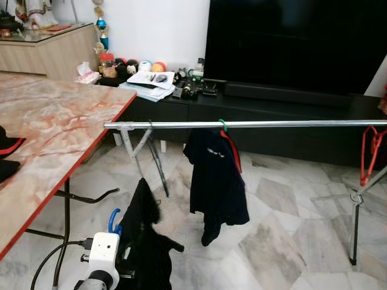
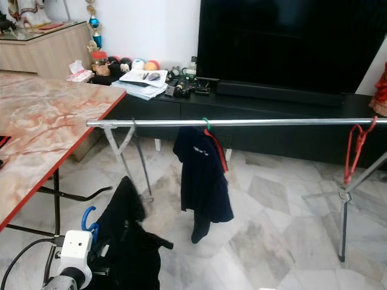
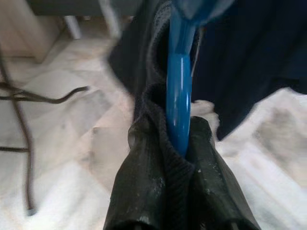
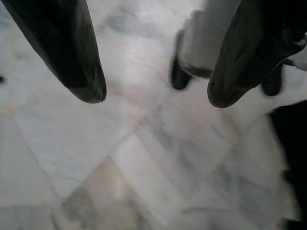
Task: Hang hanger
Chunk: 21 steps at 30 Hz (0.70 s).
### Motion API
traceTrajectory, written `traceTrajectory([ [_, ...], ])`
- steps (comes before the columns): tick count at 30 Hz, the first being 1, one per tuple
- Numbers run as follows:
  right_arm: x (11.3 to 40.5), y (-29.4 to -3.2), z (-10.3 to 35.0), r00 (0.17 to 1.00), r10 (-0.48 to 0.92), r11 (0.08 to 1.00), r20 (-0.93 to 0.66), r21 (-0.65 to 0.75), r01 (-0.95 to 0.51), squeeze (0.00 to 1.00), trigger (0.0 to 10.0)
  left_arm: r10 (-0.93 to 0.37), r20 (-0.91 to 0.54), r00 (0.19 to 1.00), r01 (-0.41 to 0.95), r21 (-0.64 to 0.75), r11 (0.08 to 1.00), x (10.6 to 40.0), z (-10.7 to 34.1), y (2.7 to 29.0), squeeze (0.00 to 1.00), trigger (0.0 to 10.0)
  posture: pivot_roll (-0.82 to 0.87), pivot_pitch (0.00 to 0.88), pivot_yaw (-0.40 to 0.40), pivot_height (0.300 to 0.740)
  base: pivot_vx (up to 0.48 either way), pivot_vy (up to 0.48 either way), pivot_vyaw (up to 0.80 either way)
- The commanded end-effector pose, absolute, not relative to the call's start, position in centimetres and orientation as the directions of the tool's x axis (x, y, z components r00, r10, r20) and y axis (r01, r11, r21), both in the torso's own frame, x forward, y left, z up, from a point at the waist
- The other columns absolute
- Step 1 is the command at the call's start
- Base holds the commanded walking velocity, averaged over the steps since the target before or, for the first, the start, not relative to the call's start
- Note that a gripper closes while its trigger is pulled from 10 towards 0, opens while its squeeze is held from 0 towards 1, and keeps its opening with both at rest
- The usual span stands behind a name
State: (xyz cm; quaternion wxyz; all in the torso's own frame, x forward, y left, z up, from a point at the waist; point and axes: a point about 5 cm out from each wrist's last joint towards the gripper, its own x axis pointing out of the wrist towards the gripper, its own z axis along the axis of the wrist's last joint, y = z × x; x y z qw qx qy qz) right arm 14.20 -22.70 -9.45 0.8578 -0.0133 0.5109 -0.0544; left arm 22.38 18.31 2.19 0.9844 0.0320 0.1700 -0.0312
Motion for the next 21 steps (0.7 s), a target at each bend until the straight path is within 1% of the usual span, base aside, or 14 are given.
traceTrajectory([
  [1,14.3,-22.8,-9.4,0.469,-0.116,0.992,-0.876,-0.078,0.099,0.0,10.0,-0.066,-0.3,0.952,0.092,0.073,0.993,22.9,3.0,18.2,0.0,10.0,0.09,0.0,-0.016,0.74,0.0,-0.48,0.0],
  [4,14.3,-22.8,-9.4,0.47,-0.119,0.991,-0.875,-0.072,0.117,0.0,10.0,-0.053,-0.298,0.953,0.081,0.083,0.993,23.1,3.1,18.5,0.0,10.0,0.11,0.0,-0.021,0.74,0.0,-0.48,0.0],
  [11,14.4,-22.6,-9.5,0.464,-0.126,0.99,-0.877,-0.085,0.109,0.0,10.0,-0.03,-0.297,0.954,0.061,0.095,0.994,23.2,3.2,19.1,0.0,10.0,0.11,0.0,-0.023,0.74,0.0,-0.48,0.0],
  [14,14.6,-21.9,-9.5,0.465,-0.124,0.99,-0.876,-0.081,0.112,0.0,10.0,-0.037,-0.302,0.953,0.075,0.117,0.99,23.4,3.1,19.5,0.0,10.0,0.08,0.0,-0.01,0.74,0.0,-0.48,0.0],
  [17,14.6,-21.7,-9.5,0.467,-0.122,0.991,-0.876,-0.079,0.111,0.0,10.0,-0.037,-0.306,0.951,0.079,0.126,0.989,23.3,3.1,19.7,0.0,10.0,0.07,0.0,-0.003,0.74,0.0,-0.48,0.0],
  [21,14.9,-21.0,-9.6,0.479,-0.103,0.992,-0.872,-0.058,0.108,0.0,10.0,-0.031,-0.323,0.946,0.09,0.169,0.981,23.1,3.1,20.6,0.0,10.0,0.09,0.0,0.024,0.74,0.0,-0.48,0.0],
])
